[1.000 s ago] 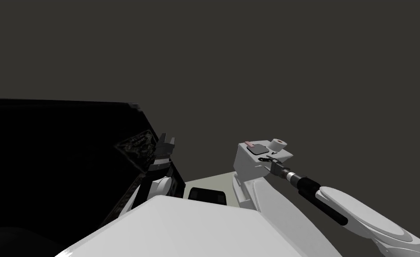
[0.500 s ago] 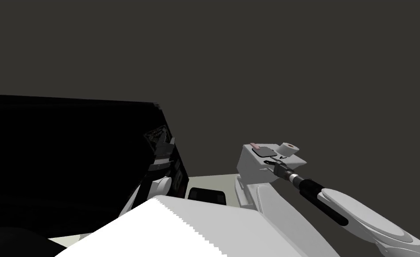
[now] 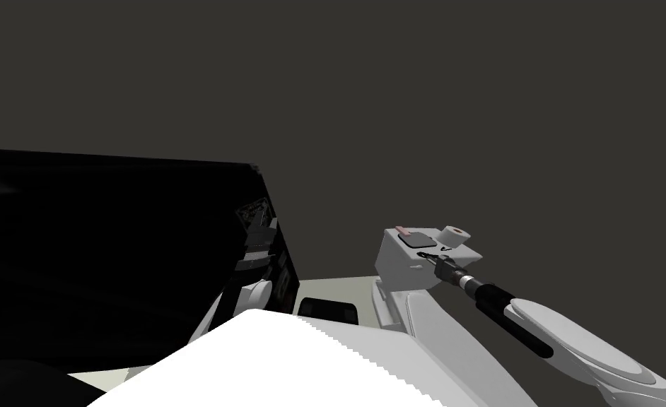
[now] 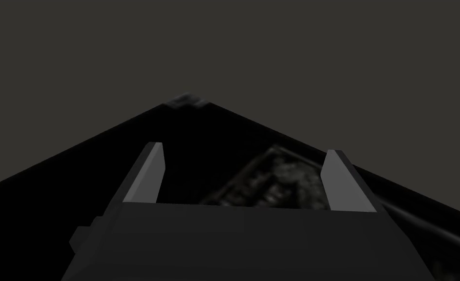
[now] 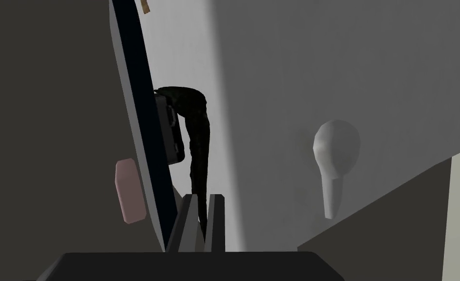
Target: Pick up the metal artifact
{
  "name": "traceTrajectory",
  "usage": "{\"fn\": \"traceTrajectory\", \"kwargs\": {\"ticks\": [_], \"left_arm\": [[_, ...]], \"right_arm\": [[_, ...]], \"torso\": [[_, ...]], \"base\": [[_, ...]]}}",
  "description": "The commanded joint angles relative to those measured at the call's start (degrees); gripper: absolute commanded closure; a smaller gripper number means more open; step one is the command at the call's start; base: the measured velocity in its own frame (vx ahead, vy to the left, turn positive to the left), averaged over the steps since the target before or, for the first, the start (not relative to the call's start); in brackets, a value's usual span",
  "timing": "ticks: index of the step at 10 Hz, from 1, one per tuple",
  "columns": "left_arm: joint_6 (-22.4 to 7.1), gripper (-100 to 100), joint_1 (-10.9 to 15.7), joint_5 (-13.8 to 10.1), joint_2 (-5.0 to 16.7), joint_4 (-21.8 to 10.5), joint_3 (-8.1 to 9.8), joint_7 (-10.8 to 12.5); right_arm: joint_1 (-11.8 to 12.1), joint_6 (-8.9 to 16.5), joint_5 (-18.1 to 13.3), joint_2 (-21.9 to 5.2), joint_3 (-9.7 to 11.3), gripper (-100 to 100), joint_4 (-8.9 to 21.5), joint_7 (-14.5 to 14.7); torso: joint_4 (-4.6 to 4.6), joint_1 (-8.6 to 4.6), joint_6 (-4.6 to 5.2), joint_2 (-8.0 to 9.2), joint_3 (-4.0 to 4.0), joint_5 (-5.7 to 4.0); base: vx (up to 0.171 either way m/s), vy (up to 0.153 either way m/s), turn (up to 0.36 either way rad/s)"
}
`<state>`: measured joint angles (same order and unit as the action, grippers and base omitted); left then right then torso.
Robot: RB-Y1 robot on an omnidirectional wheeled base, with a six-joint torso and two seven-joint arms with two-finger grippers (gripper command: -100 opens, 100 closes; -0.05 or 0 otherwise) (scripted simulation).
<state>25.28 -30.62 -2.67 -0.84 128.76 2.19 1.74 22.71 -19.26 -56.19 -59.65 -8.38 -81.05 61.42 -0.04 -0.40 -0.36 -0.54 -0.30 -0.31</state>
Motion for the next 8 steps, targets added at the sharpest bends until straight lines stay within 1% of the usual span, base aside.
{"fn": "traceTrajectory", "kwargs": {"ticks": [1, 2, 3, 4, 6, 7, 8], "left_arm": [[0.0, 0, 0.0, 0.0, 0.0, 0.0, 0.00, 0.0], [0.0, 0, 0.0, 0.0, 0.0, 0.0, 0.00, 0.0], [0.0, 0, 0.0, 0.0, 0.0, 0.0, 0.00, 0.0], [0.0, 0, 0.0, 0.0, 0.0, 0.0, 0.01, 0.0], [0.0, 0, 0.0, 0.0, 0.0, 0.0, 0.01, 0.0], [0.0, 0, 0.0, 0.0, 0.0, 0.0, 0.01, 0.0], [0.0, 0, 0.0, 0.0, 0.0, 0.0, 0.00, 0.0]], "right_arm": [[0.0, 0.0, 0.0, 0.0, 0.0, 100, 0.0, 0.0], [0.0, 0.0, 0.0, 0.0, 0.0, 0, 0.0, 0.0], [0.1, -0.5, 0.2, -0.1, 0.0, 100, -1.3, -0.2], [0.5, -1.3, 0.2, -0.2, -0.1, 100, -2.3, 0.2], [1.1, -2.8, 0.2, -0.3, -0.4, 100, -4.4, 1.0], [0.7, -2.1, 0.1, -0.1, -0.2, 100, -3.6, 0.7], [0.8, -2.3, 0.1, -0.1, -0.2, 0, -3.7, 0.8]], "torso": [[0.00, 0.00, 0.00, 0.00, 0.00, 0.00], [0.00, -0.01, 0.00, 0.00, 0.00, 0.00], [0.00, -0.01, 0.01, 0.00, 0.00, 0.00], [-0.02, 0.01, 0.14, -0.13, -0.07, 0.03], [-0.07, 0.10, 0.04, -0.33, -0.19, 0.06], [-0.08, 0.10, 0.04, -0.31, -0.19, 0.06], [-0.06, 0.06, -0.04, -0.21, -0.13, 0.05]], "base": [[0.000, 0.000, 0.000], [0.000, 0.000, 0.000], [0.066, 0.004, -0.263], [0.117, 0.022, -0.370], [0.097, 0.016, -0.256], [0.035, 0.011, -0.051], [0.005, 0.003, 0.009]]}}
